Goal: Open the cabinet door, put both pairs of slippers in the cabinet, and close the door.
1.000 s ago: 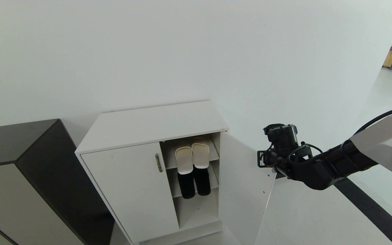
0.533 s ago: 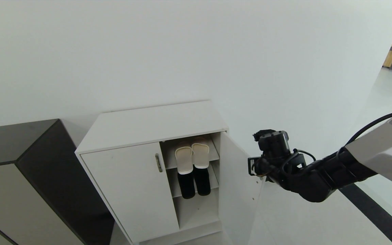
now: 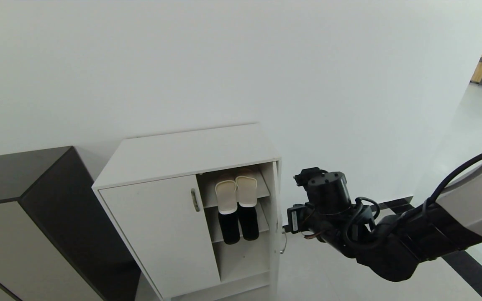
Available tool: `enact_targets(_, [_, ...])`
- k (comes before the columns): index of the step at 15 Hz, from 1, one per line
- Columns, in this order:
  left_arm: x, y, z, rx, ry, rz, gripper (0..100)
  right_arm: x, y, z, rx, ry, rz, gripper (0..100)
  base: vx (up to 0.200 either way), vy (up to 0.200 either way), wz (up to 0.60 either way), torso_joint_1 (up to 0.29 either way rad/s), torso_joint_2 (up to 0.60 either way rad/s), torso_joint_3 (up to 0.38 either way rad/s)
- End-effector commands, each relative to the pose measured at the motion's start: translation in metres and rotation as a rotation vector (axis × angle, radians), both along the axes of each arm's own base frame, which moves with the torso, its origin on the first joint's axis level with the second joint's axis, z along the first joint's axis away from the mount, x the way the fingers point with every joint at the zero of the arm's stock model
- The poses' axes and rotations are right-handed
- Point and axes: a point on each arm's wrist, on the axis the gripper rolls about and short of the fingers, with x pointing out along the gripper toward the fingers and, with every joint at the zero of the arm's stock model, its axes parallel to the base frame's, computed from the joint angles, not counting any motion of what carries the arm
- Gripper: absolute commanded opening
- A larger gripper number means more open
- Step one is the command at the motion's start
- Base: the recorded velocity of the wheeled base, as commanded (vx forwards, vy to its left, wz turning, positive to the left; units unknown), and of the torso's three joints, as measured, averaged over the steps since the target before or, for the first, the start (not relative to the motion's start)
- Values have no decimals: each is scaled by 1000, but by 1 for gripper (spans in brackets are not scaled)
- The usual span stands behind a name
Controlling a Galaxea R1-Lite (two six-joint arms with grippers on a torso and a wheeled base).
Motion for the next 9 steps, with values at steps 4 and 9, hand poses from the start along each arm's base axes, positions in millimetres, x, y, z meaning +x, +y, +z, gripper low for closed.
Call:
enact_targets(4, [0, 0, 0, 0, 1, 0, 0, -12, -5, 6, 18, -33, 62, 0, 0, 0, 0, 0, 0, 0])
enact_targets(9, [0, 0, 0, 0, 1, -2, 0, -12, -5, 4, 14, -30, 63, 0, 0, 0, 0, 0, 0, 0])
